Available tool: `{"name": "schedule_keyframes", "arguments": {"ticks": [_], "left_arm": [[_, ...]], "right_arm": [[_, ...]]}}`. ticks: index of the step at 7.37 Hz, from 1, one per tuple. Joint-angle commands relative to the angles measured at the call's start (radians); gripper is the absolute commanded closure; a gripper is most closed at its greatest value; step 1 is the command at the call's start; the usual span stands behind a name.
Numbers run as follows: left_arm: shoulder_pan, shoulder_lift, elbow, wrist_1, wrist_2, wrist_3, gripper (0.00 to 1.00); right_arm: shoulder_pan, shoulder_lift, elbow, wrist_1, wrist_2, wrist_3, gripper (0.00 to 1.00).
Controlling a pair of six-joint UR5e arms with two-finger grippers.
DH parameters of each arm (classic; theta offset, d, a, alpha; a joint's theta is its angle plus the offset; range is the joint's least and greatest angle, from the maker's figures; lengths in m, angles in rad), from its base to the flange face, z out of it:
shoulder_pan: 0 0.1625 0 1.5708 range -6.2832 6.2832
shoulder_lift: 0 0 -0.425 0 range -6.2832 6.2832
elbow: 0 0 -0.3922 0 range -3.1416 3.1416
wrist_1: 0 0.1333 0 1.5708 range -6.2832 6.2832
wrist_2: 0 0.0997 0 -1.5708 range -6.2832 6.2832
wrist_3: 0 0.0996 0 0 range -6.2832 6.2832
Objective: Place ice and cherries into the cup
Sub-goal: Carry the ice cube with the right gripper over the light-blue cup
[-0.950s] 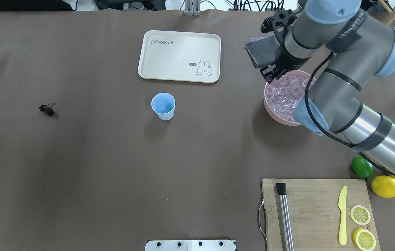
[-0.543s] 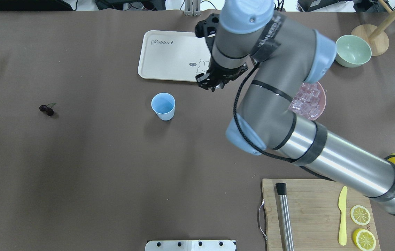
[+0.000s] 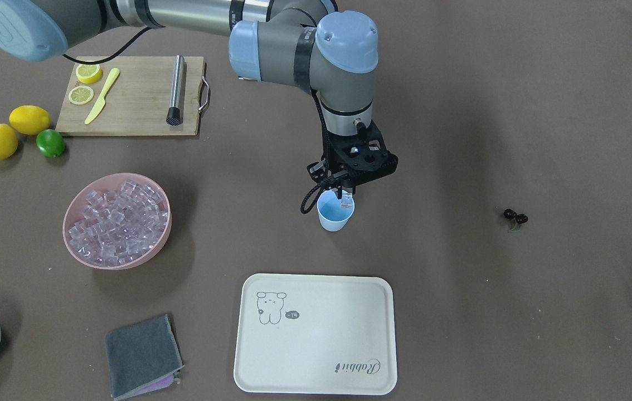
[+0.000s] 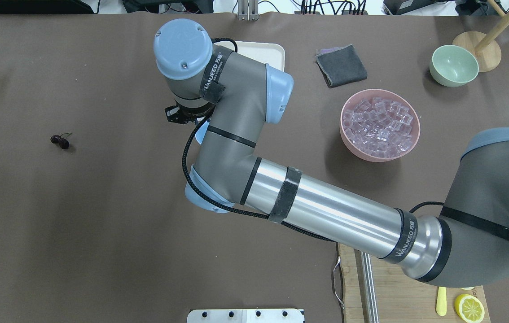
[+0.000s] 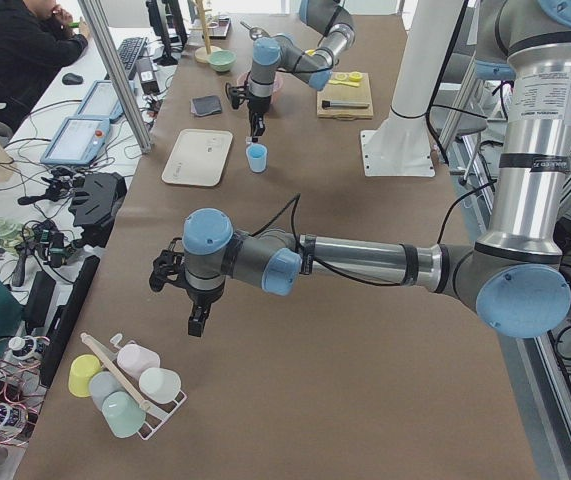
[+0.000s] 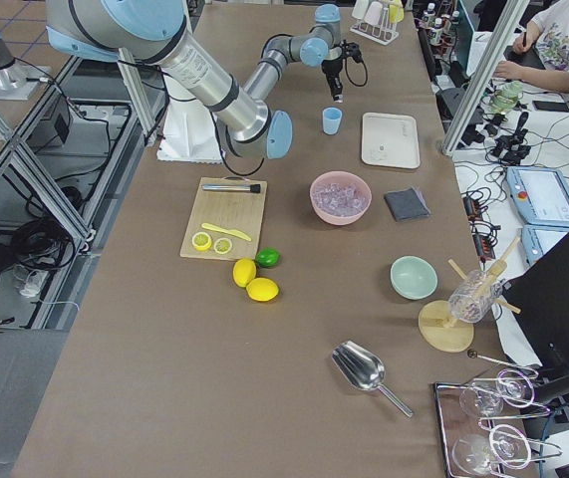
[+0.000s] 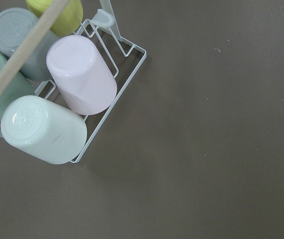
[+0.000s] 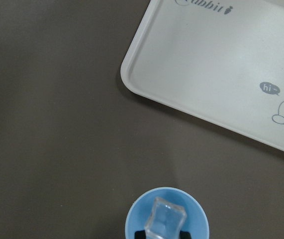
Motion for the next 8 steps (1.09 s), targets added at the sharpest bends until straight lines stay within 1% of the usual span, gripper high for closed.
{"name": "schedule_keyframes", "arguments": {"ticks": [1, 2, 3, 4, 5, 6, 7, 8], "left_arm": [[0.001, -0.016, 0.008, 0.004, 0.001, -0.002, 0.02], [0.001, -0.022, 0.008, 0.006, 0.001, -0.002, 0.02], [0.001, -0.022, 0.010, 0.006, 0.001, -0.002, 0.02], [0.001, -0.022, 0.008, 0.006, 0.001, -0.002, 0.02], [0.001, -0.022, 0.004, 0.006, 0.001, -0.003, 0.02], [0.001, -0.022, 0.002, 0.007, 0.001, -0.003, 0.02], [0.001, -0.022, 0.005, 0.006, 0.001, -0.003, 0.02], [0.001, -0.023, 0.007, 0.006, 0.001, -0.003, 0.02]], "right_arm": [[-0.022, -0.006, -0.026, 0.014, -0.024, -0.009, 1.00], [-0.022, -0.042, 0.014, 0.014, -0.022, -0.012, 1.00], [-0.023, -0.052, 0.029, 0.014, -0.022, -0.016, 1.00], [-0.022, -0.052, 0.024, 0.014, -0.025, -0.025, 0.98], [-0.022, -0.050, 0.022, 0.014, -0.030, -0.024, 0.45], [-0.022, -0.052, 0.022, 0.014, -0.050, -0.025, 0.19], [0.022, -0.047, 0.049, 0.002, -0.027, -0.029, 0.12], [0.126, -0.072, 0.098, -0.033, 0.125, -0.082, 0.12]]}}
